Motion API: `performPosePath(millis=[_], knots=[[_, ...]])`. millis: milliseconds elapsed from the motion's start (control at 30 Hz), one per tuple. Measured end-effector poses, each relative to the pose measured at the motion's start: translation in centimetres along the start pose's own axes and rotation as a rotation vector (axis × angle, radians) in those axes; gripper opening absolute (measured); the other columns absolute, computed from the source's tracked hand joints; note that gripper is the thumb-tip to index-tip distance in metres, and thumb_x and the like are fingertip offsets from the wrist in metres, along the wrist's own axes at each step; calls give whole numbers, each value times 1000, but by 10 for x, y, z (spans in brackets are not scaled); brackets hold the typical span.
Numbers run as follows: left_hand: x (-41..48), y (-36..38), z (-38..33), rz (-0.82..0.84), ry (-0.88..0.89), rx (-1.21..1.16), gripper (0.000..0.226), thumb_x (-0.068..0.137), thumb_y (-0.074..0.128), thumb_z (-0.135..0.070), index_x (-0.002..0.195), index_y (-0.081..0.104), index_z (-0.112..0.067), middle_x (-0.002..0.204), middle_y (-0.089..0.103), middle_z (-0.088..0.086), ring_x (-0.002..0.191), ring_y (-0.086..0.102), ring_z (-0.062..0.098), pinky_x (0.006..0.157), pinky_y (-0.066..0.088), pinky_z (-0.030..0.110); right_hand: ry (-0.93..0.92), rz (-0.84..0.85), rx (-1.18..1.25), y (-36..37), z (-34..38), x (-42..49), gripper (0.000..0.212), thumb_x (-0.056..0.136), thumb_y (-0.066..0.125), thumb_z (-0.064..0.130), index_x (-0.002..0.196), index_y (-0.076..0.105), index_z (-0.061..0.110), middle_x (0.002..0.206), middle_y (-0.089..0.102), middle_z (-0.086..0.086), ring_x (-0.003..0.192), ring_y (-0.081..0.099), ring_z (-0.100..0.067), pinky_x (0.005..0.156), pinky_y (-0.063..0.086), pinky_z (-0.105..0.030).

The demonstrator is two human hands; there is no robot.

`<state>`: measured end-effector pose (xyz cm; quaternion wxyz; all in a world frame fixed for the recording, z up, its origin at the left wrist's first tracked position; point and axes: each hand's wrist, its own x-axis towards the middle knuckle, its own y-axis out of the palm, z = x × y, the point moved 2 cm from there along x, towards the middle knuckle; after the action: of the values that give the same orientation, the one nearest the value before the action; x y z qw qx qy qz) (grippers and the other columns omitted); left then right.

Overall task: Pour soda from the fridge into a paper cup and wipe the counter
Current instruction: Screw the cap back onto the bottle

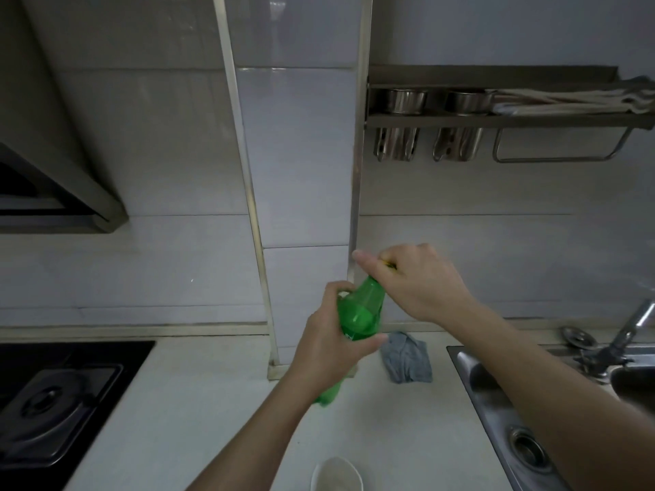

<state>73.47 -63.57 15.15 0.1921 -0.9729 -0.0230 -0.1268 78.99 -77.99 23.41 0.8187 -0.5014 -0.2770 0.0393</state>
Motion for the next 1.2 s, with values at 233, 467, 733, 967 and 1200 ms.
performPosePath(millis=[233,467,733,967,1200], knots=[[23,-35,-25,-119,-42,-271,54,73,86,-21,114,51,-19,102,70,-2,92,69,9,71,54,16,83,50,650,10,-41,-11,42,93,51,55,87,64,15,83,67,-3,75,65,-20,70,56,-38],[36,-37,-41,-107,36,-341,53,66,87,-27,113,65,-21,102,74,-4,94,70,8,80,58,24,193,181,754,86,-61,-61,40,80,70,55,111,61,33,104,70,8,95,67,-7,84,57,-37],[38,-20,-11,-159,-5,-325,54,67,90,-22,115,66,-25,100,74,-9,94,69,7,77,56,22,330,108,798,141,-49,-91,45,76,81,31,114,60,41,108,70,17,98,68,-8,84,59,-38],[41,-17,21,-143,-20,-260,59,64,93,-29,116,65,-28,102,73,-10,96,68,7,84,57,31,434,52,719,164,-42,-96,39,80,81,25,111,64,42,107,71,17,99,65,-3,78,57,-23],[33,-32,36,-238,-64,-228,76,51,87,-52,118,61,-28,110,70,-12,101,67,5,88,58,35,411,101,721,187,-31,-91,53,77,82,31,126,61,34,108,71,17,101,65,-3,82,58,-28]])
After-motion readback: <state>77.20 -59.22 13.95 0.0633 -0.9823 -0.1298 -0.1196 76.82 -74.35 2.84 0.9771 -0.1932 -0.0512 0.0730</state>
